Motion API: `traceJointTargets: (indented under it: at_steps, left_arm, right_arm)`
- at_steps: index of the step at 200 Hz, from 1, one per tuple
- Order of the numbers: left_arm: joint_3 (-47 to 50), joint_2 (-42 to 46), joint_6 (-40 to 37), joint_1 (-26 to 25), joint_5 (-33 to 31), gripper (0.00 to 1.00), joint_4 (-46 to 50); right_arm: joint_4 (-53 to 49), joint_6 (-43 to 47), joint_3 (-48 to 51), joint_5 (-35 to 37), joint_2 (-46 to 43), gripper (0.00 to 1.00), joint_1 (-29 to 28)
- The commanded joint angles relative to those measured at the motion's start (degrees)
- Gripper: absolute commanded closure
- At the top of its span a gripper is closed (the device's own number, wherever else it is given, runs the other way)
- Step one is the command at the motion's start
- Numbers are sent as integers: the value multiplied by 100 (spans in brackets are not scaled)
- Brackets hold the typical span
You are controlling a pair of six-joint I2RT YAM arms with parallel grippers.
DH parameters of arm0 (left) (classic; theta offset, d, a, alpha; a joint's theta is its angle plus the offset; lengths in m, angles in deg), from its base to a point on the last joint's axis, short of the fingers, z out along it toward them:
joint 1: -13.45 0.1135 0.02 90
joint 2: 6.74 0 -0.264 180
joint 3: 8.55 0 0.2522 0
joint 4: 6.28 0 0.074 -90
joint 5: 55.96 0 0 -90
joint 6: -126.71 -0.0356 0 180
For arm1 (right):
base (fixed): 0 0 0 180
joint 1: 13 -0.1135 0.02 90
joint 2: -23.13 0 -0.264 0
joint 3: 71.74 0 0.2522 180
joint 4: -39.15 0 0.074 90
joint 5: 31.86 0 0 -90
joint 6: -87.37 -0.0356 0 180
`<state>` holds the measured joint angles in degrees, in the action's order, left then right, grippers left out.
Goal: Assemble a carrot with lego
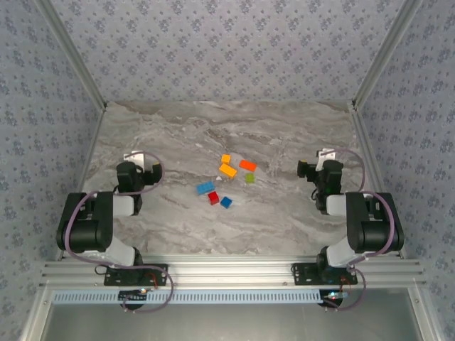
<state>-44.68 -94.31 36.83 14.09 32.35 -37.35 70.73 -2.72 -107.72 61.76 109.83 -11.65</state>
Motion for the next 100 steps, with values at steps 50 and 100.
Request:
traceJointTargets:
  at_steps: [50, 100]
  left_arm:
    - [-141, -17, 58, 37, 99, 2, -148]
    - [-136, -21, 56, 37, 99, 2, -148]
  right_arm:
    - [36, 130, -37, -186, 54, 0, 33]
    - [-4, 150, -56, -282, 54, 0, 49]
